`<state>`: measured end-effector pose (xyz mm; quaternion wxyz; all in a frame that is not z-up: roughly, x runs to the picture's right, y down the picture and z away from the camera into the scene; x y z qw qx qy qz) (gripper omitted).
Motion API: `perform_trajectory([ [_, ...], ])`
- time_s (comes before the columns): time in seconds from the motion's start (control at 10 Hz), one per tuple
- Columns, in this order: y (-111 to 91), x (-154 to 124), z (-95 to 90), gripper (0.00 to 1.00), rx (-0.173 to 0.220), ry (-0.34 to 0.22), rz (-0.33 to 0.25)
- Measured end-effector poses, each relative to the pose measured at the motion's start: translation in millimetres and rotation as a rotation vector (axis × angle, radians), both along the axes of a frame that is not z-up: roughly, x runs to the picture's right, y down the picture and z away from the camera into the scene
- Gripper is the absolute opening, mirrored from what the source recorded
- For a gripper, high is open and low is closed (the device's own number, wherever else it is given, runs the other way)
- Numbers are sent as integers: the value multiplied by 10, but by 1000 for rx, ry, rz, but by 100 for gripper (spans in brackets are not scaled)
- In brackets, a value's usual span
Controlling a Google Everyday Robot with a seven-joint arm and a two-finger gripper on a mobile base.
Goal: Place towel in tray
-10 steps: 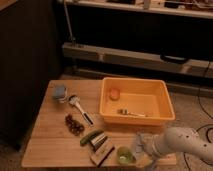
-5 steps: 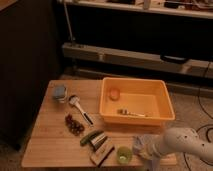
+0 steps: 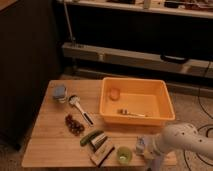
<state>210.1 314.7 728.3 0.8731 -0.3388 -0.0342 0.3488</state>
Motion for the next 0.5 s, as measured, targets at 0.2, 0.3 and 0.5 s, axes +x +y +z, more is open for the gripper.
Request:
perform_trajectory([
  [0.2,-158,168,-302,0,6,25,-16],
  [0.3,-315,219,-502,0,22,36,-31],
  [0.5,-589,387,-930,0,45,72,-53],
])
